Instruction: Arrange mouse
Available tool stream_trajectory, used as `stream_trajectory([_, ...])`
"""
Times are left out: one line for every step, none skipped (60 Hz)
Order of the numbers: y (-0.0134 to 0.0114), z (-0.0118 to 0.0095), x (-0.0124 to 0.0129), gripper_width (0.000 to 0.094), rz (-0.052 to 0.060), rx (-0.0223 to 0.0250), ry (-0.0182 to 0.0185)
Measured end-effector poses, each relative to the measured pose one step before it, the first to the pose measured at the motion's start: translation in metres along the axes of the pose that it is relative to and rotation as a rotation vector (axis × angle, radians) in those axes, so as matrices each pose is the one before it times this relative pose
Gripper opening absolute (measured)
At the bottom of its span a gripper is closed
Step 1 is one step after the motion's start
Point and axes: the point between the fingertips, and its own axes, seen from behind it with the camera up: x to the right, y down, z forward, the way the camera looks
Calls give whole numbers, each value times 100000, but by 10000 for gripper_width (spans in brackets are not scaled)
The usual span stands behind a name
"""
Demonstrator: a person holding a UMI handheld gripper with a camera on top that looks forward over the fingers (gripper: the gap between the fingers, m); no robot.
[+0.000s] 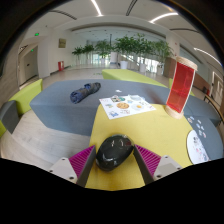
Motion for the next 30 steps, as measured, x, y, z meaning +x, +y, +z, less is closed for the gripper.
stream_trajectory([-88,239,-108,803,-365,-15,453])
stream_trajectory([-113,278,-3,803,-342,-89,376])
stream_trajectory([-109,294,-48,803,-251,-80,164])
stream_trajectory([-126,284,-99,804,-89,-49,26])
stream_trajectory([-99,280,-102,804,122,-91,-39])
stream_trajectory([-104,238,-116,805,371,-96,-88])
stream_trajectory([-95,220,-131,806,429,-194,-218])
stream_trajectory([-88,260,-153,805,258,-134,-169])
stream_trajectory([-169,197,-110,801,313,8,-242])
stream_trajectory([-189,178,-125,795,310,118,-231])
stream_trajectory([-186,149,-102,790,265,132,-141])
stream_trajectory([-155,186,-63,776,279,52,-125])
stream_trajectory([-79,175,-28,762,241,-52,48])
stream_trajectory([-66,172,-12,739,262,-57,97])
stream_trajectory([-89,144,-6,717,165,-7,84])
stream_trajectory([-140,100,-19,683,157,303,-29])
stream_trajectory([-163,147,-68,708,251,502,-156])
stream_trajectory([-137,49,16,582,306,431,-117])
stream_trajectory([-24,32,-105,569,723,59,-654])
stream_trajectory([80,20,15,566,866,-333,-88])
stream_trajectory([100,-23,5,554,626,-405,-67])
stream_trajectory([-15,-39,-2,544,401,162,-117])
stream_trajectory([-19,-51,11,538,300,228,-10])
stream_trajectory([7,-32,19,523,223,154,39])
stream_trajectory([-17,5,57,512,139,247,160])
stream_trajectory([23,3,69,493,230,31,127])
stream_trajectory([84,27,30,485,421,-329,-58])
stream_trajectory([6,-23,-46,476,263,-440,-413])
stream_trajectory([-3,-96,-96,462,244,-614,-764])
stream_trajectory([-2,-128,-193,459,443,-671,-1392])
